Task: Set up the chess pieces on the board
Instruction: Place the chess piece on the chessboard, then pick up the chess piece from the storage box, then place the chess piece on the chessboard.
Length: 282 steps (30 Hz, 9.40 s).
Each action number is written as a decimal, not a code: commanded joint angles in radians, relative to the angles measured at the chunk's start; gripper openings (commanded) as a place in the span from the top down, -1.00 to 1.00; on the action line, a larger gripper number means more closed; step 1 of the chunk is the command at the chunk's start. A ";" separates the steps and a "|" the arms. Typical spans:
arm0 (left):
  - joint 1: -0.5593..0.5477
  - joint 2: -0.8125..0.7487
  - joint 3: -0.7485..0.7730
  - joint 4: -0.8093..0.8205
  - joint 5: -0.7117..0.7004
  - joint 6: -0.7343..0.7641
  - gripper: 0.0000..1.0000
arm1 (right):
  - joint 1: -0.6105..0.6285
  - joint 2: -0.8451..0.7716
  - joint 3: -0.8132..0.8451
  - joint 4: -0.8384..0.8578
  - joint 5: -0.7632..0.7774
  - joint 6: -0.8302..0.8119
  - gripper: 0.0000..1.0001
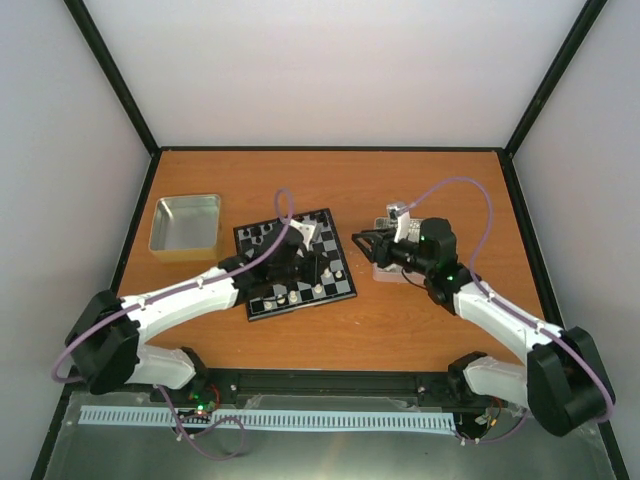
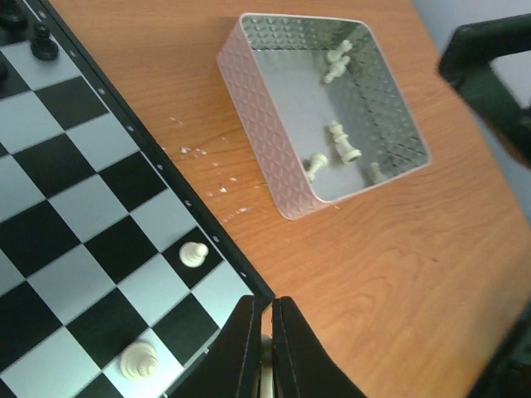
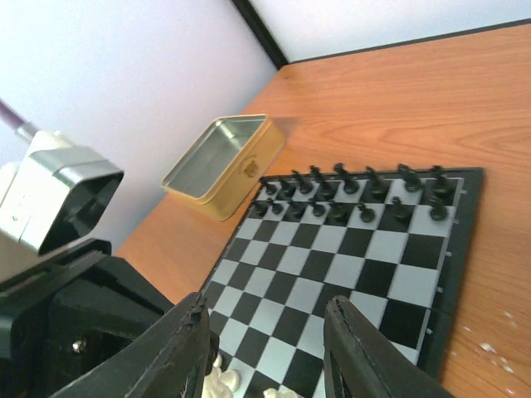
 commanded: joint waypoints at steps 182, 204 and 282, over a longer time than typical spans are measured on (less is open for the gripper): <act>0.094 -0.125 -0.198 0.405 0.152 -0.122 -0.64 | 0.089 0.185 0.144 -0.169 0.108 0.773 0.63; 0.095 -0.042 -0.118 0.417 0.111 -0.106 -0.06 | 0.130 0.168 0.200 -0.184 0.016 0.801 0.61; 0.018 0.606 0.769 -0.931 -0.011 0.339 0.99 | -0.031 -0.048 0.071 -0.595 0.495 0.469 -0.05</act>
